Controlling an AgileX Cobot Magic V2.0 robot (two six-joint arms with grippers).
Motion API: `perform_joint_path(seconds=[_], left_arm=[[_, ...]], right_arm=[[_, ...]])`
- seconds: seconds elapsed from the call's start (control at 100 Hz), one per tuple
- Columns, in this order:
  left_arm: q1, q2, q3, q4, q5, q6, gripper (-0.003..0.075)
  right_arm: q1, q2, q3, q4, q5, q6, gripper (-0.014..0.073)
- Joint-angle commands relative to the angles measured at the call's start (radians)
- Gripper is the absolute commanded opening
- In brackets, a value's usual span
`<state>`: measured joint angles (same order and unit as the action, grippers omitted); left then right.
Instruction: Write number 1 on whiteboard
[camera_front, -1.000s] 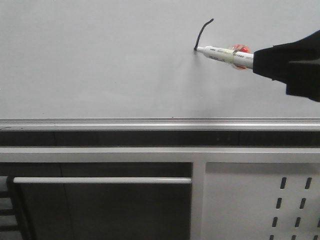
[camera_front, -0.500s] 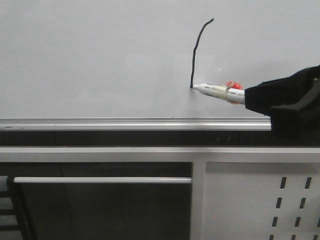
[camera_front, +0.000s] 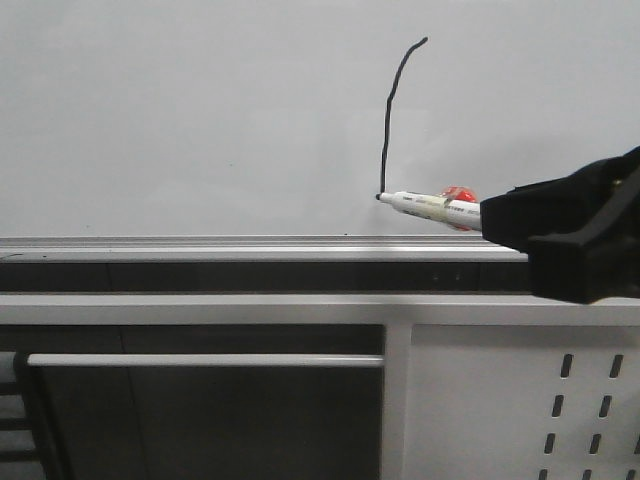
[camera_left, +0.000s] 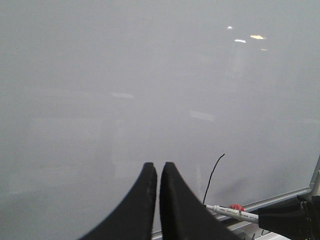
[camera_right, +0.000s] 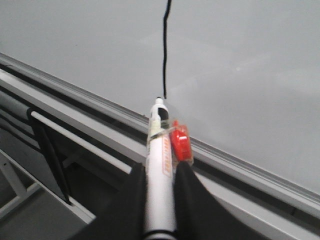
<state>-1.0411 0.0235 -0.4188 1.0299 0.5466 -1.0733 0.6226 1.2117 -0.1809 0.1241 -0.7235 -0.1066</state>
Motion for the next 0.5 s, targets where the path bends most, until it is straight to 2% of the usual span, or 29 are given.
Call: perform_joint_path(seconds=[0.0, 0.18, 0.25, 0.43, 0.49], left_arm=[[-0.003, 0.013, -0.021, 0.016, -0.052, -0.004, -0.0018], [-0.003, 0.013, -0.021, 0.008, -0.064, -0.004, -0.0018], [-0.003, 0.013, -0.021, 0.008, -0.072, -0.004, -0.0018], [-0.003, 0.013, -0.021, 0.01, -0.074, -0.004, -0.0018], [-0.003, 0.013, -0.021, 0.004, -0.077, -0.004, -0.0018]], right_arm=[[0.03, -0.058, 0.004, 0.006, -0.081, 0.0, -0.005], [0.107, -0.265, 0.083, 0.078, -0.039, 0.0, -0.005], [0.121, -0.367, 0.09, 0.078, 0.076, 0.0, -0.005], [0.13, -0.589, 0.076, 0.097, 0.49, 0.0, -0.005], [0.13, -0.634, 0.058, 0.141, 0.56, 0.0, -0.005]])
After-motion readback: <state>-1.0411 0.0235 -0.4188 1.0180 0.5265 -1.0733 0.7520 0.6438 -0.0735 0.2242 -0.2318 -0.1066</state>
